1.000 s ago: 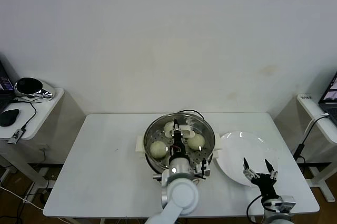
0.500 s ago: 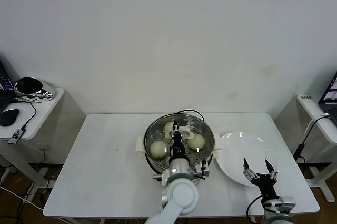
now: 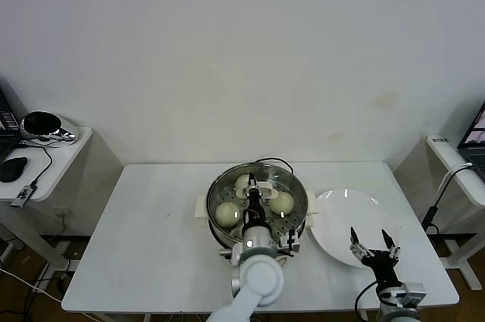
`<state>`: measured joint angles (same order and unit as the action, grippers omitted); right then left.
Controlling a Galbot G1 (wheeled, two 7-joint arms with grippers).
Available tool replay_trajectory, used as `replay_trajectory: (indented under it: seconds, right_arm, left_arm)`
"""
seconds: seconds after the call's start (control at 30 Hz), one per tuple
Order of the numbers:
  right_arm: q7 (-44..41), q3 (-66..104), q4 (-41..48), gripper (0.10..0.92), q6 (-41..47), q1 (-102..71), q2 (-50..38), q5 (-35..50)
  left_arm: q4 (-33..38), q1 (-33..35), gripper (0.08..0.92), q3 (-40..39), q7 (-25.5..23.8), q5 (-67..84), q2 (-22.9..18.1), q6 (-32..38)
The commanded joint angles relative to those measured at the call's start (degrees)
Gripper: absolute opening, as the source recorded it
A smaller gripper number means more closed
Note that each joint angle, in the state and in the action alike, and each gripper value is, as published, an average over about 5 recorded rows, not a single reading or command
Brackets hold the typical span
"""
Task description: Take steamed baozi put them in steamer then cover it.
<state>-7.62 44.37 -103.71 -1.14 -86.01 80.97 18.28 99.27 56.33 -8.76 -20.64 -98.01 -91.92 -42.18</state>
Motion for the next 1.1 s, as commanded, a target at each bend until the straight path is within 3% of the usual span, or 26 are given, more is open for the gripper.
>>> replay_trajectory:
  seconds: [0.03, 0.17, 0.27, 0.93, 1.1]
  right_arm:
    - [0.00, 0.02, -0.01, 0.823, -0.09, -0.02, 0.08, -0.01]
    - [0.00, 0.00, -0.03, 0.823, -0.12, -0.01, 0.14, -0.02]
    - [0.00, 0.01, -0.02, 0.823, -0.15, -0.04, 0.17, -0.02]
    - [0.09, 0.47, 0.44, 0.823, -0.10, 0.01, -0.41, 0.16]
    - [0.22, 0.42, 0.52, 0.823, -0.12, 0.07, -0.18, 0.16]
  left_arm:
    - [-0.09, 0.22, 0.138, -0.11, 0.04, 0.40, -0.02, -2.39]
    - [-0.13, 0.44, 0.145, -0.28, 0.45, 0.45, 0.04, -2.34]
    - [0.63, 0.59, 0.198, -0.47, 0.41, 0.40, 0.08, -2.33]
    - [12.36, 5.25, 0.770, -3.53, -2.23, 0.10, 2.63, -2.20]
    - [14.63, 6.45, 0.820, -3.92, -2.78, 0.60, 3.48, -2.13]
